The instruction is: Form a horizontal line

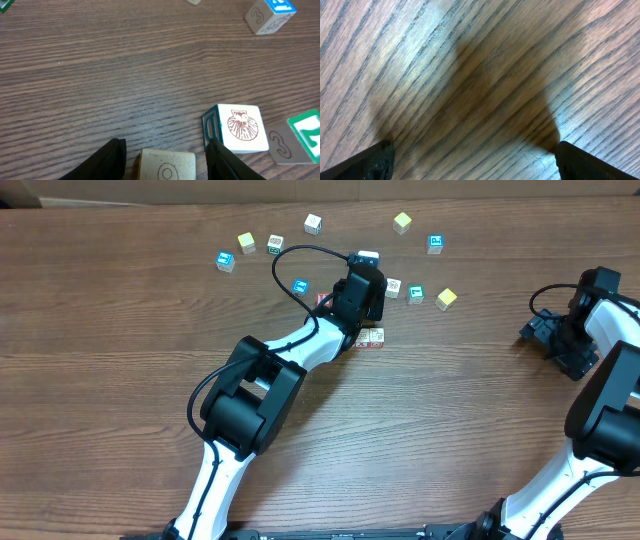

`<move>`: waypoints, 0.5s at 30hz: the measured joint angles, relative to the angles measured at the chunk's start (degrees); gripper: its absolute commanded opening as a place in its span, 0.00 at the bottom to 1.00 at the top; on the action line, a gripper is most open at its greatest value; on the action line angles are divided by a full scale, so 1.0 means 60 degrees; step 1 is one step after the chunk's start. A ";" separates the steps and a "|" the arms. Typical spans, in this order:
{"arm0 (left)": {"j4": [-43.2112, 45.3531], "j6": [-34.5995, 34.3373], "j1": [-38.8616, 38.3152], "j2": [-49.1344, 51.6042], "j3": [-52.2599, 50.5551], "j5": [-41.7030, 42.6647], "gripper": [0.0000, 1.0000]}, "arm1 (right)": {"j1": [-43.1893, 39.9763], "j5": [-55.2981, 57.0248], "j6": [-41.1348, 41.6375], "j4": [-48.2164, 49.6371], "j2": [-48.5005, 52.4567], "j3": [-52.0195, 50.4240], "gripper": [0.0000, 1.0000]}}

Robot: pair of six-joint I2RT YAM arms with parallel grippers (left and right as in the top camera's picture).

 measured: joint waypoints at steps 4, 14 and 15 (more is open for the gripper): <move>-0.0018 0.0000 0.0000 0.0120 0.0000 0.0000 0.50 | 0.0000 -0.0004 0.0000 -0.0004 0.0000 0.0000 1.00; 0.0248 0.0040 0.0000 0.0280 0.0000 -0.0007 0.31 | 0.0000 -0.0004 0.0004 -0.0004 0.0000 0.0000 1.00; 0.0313 0.0044 0.0000 0.0277 0.0000 -0.0004 0.30 | 0.0000 0.0000 0.0000 0.0000 0.0000 0.0000 1.00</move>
